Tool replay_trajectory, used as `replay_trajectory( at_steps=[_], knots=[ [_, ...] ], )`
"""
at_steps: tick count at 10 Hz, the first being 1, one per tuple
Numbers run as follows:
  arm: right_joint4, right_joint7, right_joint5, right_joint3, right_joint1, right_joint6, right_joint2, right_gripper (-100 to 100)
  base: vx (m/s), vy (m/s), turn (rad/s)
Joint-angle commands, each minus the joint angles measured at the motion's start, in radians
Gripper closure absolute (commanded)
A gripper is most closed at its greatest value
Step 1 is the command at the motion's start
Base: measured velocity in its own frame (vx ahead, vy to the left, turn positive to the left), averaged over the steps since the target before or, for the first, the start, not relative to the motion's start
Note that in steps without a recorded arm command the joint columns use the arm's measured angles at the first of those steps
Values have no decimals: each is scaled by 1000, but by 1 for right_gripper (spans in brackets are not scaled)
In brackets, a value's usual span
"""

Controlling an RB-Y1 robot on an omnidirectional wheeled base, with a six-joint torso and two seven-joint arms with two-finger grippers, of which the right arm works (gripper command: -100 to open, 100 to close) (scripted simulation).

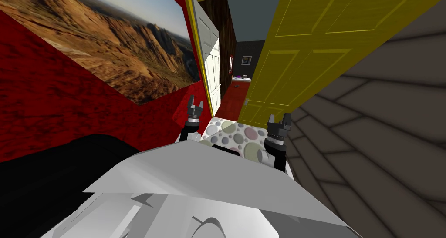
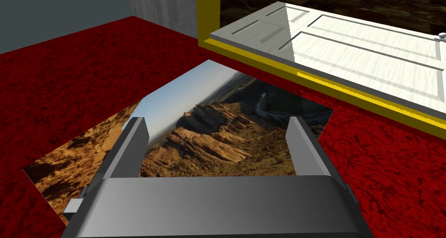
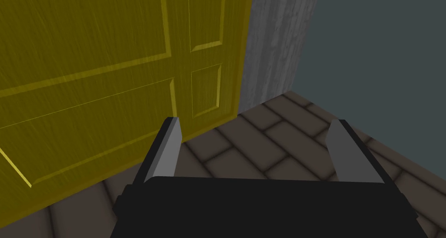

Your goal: Push the door open

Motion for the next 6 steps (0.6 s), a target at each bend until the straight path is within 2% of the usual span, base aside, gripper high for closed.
replay_trajectory(
  at_steps=[1,6],
  knots=[
    [37,3,1,0,-16,-1,-2,-100,91,-6,-7],
    [159,11,3,-4,-65,-14,-9,-100,95,-10,-6]
  ],
)
